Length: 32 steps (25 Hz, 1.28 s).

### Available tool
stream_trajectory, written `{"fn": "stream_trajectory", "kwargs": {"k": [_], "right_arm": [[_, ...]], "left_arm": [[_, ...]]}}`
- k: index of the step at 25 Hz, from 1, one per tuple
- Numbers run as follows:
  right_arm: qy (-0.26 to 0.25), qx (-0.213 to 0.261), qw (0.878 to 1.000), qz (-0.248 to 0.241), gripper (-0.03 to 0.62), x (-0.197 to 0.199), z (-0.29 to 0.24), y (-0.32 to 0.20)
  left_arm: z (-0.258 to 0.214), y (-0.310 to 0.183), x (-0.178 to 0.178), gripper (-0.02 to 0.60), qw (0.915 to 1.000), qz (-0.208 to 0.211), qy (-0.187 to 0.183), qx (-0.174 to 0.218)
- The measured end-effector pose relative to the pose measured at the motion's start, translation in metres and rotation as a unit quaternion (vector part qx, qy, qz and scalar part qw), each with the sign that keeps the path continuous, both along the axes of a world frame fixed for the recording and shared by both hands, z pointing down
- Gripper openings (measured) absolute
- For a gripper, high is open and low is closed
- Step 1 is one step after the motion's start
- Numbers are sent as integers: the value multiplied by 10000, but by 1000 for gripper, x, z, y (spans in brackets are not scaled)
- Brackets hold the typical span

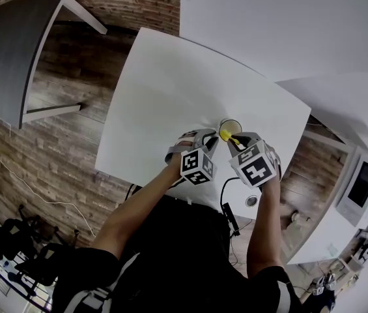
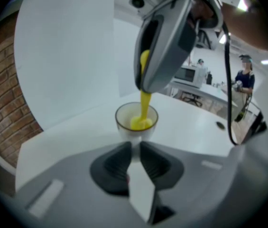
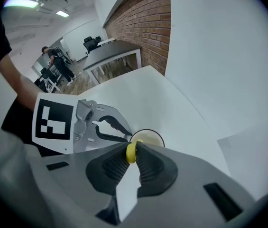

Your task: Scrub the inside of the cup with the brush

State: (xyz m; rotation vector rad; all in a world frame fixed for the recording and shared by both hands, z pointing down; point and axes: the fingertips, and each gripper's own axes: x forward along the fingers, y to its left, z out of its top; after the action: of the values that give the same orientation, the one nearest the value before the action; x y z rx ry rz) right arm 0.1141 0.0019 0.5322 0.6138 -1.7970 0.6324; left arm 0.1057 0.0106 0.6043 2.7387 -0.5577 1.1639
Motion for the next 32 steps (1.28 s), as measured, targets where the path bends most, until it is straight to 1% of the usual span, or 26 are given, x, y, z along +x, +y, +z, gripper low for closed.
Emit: {"fn": "stream_trajectory", "kwargs": {"k": [8, 12, 19, 25, 32], "right_arm": [[140, -204, 9993, 281, 31, 5, 41, 1], [187, -111, 9990, 379, 31, 5, 43, -6], [99, -20, 9983, 571, 31, 8, 44, -8], [123, 222, 9958, 877, 31, 18, 34, -3], [-256, 657, 9873, 1423, 31, 21, 16, 1]], "left_arm": [[-2, -1, 2, 60, 10000, -41, 41, -4], [0, -2, 1, 60, 10000, -62, 26, -8], [-1, 0, 2, 60, 10000, -72, -28, -3], [-1, -1, 0, 63, 9998, -133, -94, 65], [-13, 3, -12, 71, 9995, -315, 42, -40]]}}
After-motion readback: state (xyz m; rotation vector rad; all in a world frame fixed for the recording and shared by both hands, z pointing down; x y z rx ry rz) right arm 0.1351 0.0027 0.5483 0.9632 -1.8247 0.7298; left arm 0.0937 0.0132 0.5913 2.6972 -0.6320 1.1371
